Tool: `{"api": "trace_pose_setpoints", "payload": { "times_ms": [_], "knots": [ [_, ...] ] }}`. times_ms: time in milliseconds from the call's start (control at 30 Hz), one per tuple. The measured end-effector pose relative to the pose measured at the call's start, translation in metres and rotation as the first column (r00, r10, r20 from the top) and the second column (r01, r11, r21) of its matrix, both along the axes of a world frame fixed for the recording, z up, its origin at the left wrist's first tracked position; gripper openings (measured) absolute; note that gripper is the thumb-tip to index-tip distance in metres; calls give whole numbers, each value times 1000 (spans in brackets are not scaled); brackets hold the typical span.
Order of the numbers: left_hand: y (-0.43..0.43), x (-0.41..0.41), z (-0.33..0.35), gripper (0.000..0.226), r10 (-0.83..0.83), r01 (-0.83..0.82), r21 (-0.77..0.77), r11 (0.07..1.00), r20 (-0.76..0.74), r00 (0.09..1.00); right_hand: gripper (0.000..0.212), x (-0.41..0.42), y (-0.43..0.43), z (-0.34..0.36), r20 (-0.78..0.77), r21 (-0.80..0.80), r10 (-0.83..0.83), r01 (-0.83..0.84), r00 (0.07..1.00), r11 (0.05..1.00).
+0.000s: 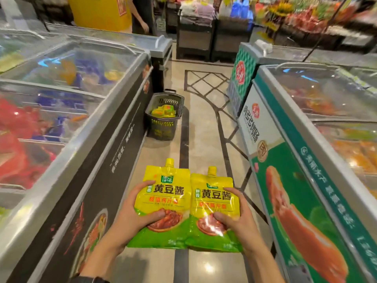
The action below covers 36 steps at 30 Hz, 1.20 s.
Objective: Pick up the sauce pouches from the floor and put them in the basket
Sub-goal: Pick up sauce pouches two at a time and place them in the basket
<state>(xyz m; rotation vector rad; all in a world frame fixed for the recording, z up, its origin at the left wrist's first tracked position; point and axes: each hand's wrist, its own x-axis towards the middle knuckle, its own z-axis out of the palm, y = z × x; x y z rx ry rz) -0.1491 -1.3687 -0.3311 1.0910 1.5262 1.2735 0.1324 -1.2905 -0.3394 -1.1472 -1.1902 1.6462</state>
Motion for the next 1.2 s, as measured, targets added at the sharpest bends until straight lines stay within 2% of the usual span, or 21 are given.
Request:
{"api": "trace_pose_setpoints", "payload": {
  "times_ms": [133,233,433,600,733,967,1100,1200],
  "knots": [
    [82,-33,-7,85,-39,40,-7,999,31,999,71,-30,72,-5,34,38,-53,51,998,998],
    [153,-54,-15,79,-56,56,7,998,14,998,70,-49,138,-13,37,34,-63,62,997,998],
    [295,-98,-21,80,-4,4,-35,999,-10,1000,71,-100,294,-17,30,-9,-1,2,1000,1000],
    [389,-140,-22,80,19,-15,-60,998,62,998,71,-145,408,-15,44,-20,62,-61,997,998],
    [473,-177,-29,78,34,-31,-49,998,44,998,73,-187,491,-23,40,-42,80,-78,996,996],
    [630,-275,-58,84,-6,15,-95,995,94,996,76,-274,633,-53,79,-109,-3,12,997,994],
    [713,-322,-63,81,-45,65,-142,988,143,989,69,-319,705,-56,70,-119,-48,57,996,991],
    [767,-346,-65,78,1,32,-173,984,189,982,68,-343,757,-57,66,-139,-75,84,995,987]
  ]
}}
